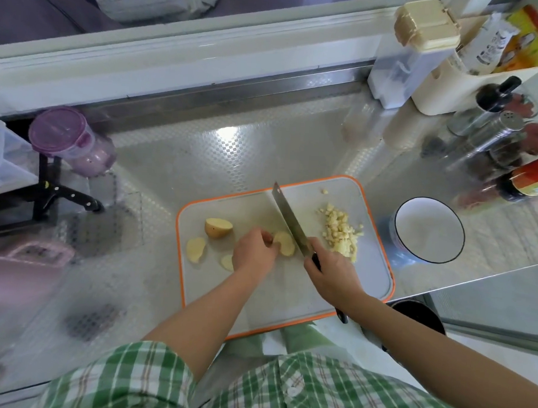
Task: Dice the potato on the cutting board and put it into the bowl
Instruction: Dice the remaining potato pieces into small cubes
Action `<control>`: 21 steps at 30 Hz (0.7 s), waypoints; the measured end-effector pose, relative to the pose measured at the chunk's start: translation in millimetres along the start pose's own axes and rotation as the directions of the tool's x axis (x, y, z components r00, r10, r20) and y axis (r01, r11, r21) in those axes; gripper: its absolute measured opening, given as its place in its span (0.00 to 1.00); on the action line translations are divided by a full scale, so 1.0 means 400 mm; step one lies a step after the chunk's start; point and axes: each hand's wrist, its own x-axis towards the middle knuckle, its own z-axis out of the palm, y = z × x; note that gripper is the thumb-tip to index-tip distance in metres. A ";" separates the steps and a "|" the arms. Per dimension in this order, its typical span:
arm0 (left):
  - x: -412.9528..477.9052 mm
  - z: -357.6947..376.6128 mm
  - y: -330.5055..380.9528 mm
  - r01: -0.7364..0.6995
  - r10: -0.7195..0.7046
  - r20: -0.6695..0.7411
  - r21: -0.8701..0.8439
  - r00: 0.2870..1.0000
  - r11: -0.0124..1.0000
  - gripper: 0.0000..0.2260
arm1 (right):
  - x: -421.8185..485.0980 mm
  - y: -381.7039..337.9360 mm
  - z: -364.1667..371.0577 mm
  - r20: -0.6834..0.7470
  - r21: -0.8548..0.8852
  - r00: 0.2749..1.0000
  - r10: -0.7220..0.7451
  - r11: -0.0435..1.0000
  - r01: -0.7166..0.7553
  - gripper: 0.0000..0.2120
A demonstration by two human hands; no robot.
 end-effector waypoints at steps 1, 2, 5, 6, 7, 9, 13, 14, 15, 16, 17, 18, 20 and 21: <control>-0.001 0.004 0.002 -0.004 0.004 -0.010 0.019 1.000 1.000 0.08 | 0.002 -0.004 -0.008 0.013 0.004 1.000 0.020 1.000 -0.020 0.02; -0.001 0.007 0.004 -0.003 0.004 -0.024 0.039 1.000 0.999 0.08 | 0.006 -0.008 -0.013 0.019 -0.012 0.999 0.043 0.999 -0.042 0.03; 0.002 0.008 0.012 0.007 -0.001 -0.060 0.087 0.998 0.996 0.08 | 0.027 -0.021 -0.022 0.032 -0.107 0.995 0.095 0.990 -0.091 0.07; 0.004 0.007 0.014 0.010 -0.004 -0.064 0.098 0.998 0.995 0.08 | 0.032 -0.025 -0.024 0.019 -0.108 0.994 0.106 0.989 -0.104 0.09; 0.006 0.007 0.016 0.013 -0.006 -0.064 0.102 0.998 0.995 0.07 | 0.036 -0.026 -0.024 -0.005 -0.096 0.995 0.103 0.990 -0.104 0.10; 0.008 0.008 0.018 0.020 -0.014 -0.060 0.095 0.998 0.995 0.07 | 0.034 -0.029 -0.023 -0.038 -0.061 0.996 0.084 0.994 -0.086 0.09; 0.009 0.005 0.017 0.026 -0.021 -0.054 0.085 0.998 0.996 0.08 | 0.012 -0.037 -0.013 -0.017 -0.039 0.999 0.052 0.998 -0.053 0.07; 0.008 0.004 0.017 0.029 -0.026 -0.047 0.083 0.999 0.996 0.08 | 0.009 -0.038 -0.009 -0.012 -0.045 0.999 0.050 0.998 -0.051 0.07; 0.008 0.003 0.019 0.033 -0.030 -0.043 0.082 0.999 0.996 0.08 | 0.009 -0.038 -0.005 -0.010 -0.052 0.999 0.052 0.997 -0.052 0.08; 0.008 0.001 0.020 0.035 -0.032 -0.040 0.080 0.999 0.996 0.07 | 0.010 -0.039 -0.003 -0.009 -0.060 0.998 0.056 0.997 -0.056 0.08; 0.008 0.000 0.021 0.034 -0.032 -0.036 0.080 0.999 0.996 0.07 | 0.012 -0.040 -0.002 -0.007 -0.070 0.998 0.059 0.996 -0.060 0.08; 0.008 0.000 0.022 0.033 -0.030 -0.033 0.079 0.999 0.996 0.07 | 0.013 -0.041 -0.001 -0.002 -0.081 0.998 0.061 0.995 -0.061 0.08; 0.007 0.000 0.022 0.028 -0.025 -0.030 0.077 0.999 0.997 0.07 | 0.014 -0.044 -0.003 0.009 -0.098 0.998 0.064 0.993 -0.062 0.07; 0.008 0.000 0.021 0.024 -0.022 -0.029 0.079 0.999 0.997 0.07 | 0.013 -0.045 -0.003 0.013 -0.095 0.998 0.065 0.993 -0.064 0.07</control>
